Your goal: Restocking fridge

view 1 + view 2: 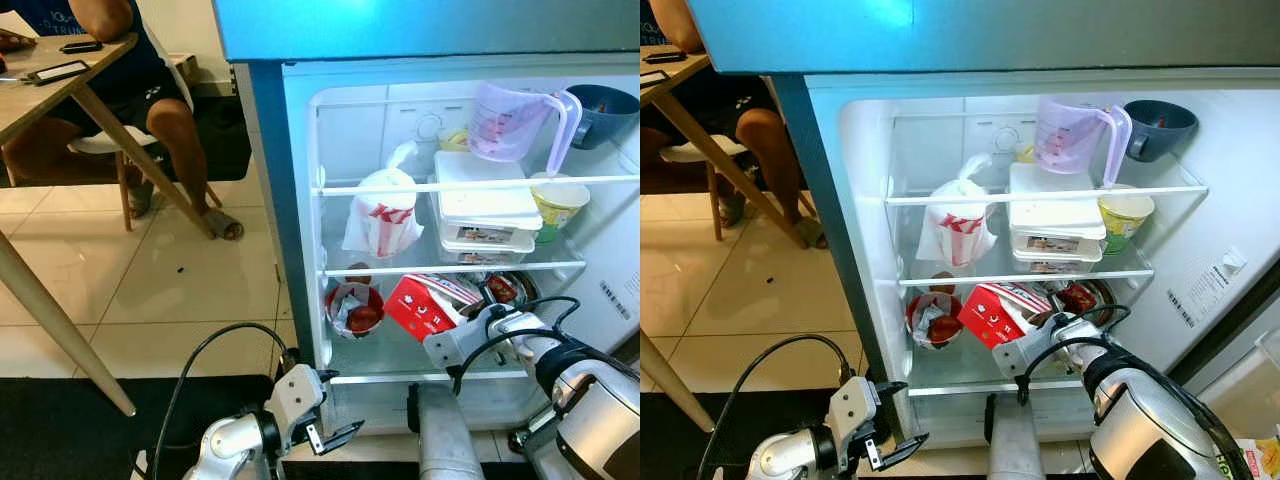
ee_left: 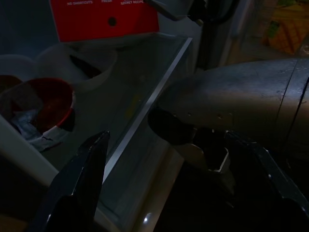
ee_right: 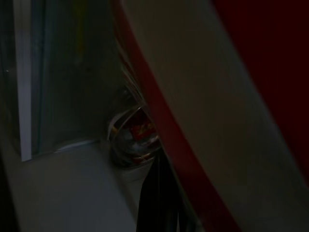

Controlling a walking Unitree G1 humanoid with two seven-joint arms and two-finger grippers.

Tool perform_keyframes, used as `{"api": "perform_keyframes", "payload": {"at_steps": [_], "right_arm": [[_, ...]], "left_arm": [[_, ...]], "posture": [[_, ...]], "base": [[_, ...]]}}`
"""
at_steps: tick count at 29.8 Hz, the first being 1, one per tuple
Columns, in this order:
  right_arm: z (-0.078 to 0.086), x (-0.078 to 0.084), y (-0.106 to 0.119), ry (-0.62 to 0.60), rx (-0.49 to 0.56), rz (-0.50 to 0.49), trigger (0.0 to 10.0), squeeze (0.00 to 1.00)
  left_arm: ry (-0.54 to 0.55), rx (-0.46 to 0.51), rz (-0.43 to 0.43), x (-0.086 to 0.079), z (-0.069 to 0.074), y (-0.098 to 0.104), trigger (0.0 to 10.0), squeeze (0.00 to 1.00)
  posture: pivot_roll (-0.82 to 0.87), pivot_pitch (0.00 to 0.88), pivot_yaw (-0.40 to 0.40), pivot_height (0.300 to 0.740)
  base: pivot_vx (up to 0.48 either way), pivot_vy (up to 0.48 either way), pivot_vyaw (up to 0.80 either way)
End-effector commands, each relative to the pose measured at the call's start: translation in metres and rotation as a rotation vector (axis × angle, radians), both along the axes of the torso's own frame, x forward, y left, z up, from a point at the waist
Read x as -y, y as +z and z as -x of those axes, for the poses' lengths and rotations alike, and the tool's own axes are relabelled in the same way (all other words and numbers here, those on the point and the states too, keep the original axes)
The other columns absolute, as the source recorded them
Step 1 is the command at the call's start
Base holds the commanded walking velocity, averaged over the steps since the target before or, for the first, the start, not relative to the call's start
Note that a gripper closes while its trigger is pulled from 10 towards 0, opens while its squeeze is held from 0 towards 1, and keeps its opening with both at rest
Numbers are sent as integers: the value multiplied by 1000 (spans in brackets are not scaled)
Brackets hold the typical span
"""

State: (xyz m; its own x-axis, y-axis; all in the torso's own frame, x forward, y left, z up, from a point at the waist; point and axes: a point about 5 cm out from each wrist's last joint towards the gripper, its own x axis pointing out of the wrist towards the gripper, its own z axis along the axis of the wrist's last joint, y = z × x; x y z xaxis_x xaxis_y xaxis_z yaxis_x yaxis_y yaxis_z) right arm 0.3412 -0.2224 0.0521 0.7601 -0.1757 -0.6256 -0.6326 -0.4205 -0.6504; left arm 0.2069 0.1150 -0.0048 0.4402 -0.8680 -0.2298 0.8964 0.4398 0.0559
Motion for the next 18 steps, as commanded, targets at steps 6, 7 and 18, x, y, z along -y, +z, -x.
{"api": "perform_keyframes", "payload": {"at_steps": [6,7,18], "right_arm": [[13,-11,-18,60,-135,-20,10000,0],[17,-11,-23,79,-169,-11,10000,0],[0,-19,0,197,-82,-64,10000,0]], "left_arm": [[0,-7,1,1,0,0,10000,0],[0,-7,0,1,0,1,10000,0],[3,-22,-11,0,2,-2,10000,0]], "posture": [[-105,49,17,378],[-105,49,17,374],[-118,44,13,339]], "base": [[0,0,0],[0,0,0],[0,0,0]]}}
